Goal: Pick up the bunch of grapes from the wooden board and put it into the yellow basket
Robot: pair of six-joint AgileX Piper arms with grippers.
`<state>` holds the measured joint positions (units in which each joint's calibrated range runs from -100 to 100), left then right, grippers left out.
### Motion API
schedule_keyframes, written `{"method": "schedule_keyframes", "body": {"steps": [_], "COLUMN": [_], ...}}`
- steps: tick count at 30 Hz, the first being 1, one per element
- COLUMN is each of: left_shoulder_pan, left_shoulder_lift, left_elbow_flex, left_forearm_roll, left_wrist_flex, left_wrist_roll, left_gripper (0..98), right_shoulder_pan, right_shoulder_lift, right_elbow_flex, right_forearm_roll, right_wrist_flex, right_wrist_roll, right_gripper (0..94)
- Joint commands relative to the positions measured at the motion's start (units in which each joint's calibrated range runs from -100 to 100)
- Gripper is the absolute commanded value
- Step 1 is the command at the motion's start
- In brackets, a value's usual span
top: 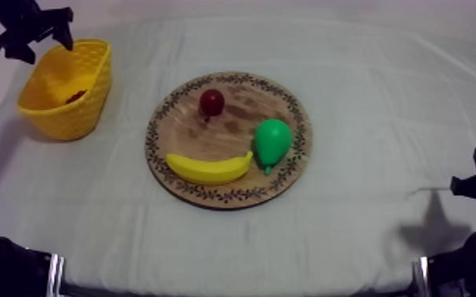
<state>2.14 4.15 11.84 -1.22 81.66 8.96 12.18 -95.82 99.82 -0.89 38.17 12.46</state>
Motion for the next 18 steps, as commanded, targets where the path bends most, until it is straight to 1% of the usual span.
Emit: {"method": "schedule_keyframes", "body": {"steps": [1, 5, 8, 10, 12, 15, 18], "left_shoulder_pan": [0.1, 0.6, 1.0, 1.3, 1.6, 2.0, 1.9], "left_shoulder_lift": [-5.5, -12.3, -17.9, -21.7, -25.7, -31.8, -38.2], "left_elbow_flex": [4.7, 12.7, 18.9, 23.0, 27.0, 32.4, 37.1], "left_forearm_roll": [0.06, 0.35, 0.52, 0.57, 0.59, 0.65, 1.05], "left_wrist_flex": [-1.8, -6.5, -10.1, -12.5, -14.7, -17.5, -19.2], "left_wrist_roll": [-0.4, -1.1, -1.3, -1.3, -1.2, -1.2, -2.0], "left_gripper": [64.5, 49.3, 34.3, 26.3, 21.6, 17.1, 12.3], "right_shoulder_pan": [0.0, 0.0, 0.0, 0.0, 0.0, 0.0, 0.0], "right_shoulder_lift": [0.0, 0.0, 0.0, 0.0, 0.0, 0.0, 0.0], "right_elbow_flex": [0.0, 0.0, 0.0, 0.0, 0.0, 0.0, 0.0], "right_forearm_roll": [0.0, 0.0, 0.0, 0.0, 0.0, 0.0, 0.0], "right_wrist_flex": [0.0, 0.0, 0.0, 0.0, 0.0, 0.0, 0.0], "right_wrist_roll": [0.0, 0.0, 0.0, 0.0, 0.0, 0.0, 0.0], "right_gripper": [0.3, 0.3, 0.3, 0.3, 0.3, 0.3, 0.3]}}
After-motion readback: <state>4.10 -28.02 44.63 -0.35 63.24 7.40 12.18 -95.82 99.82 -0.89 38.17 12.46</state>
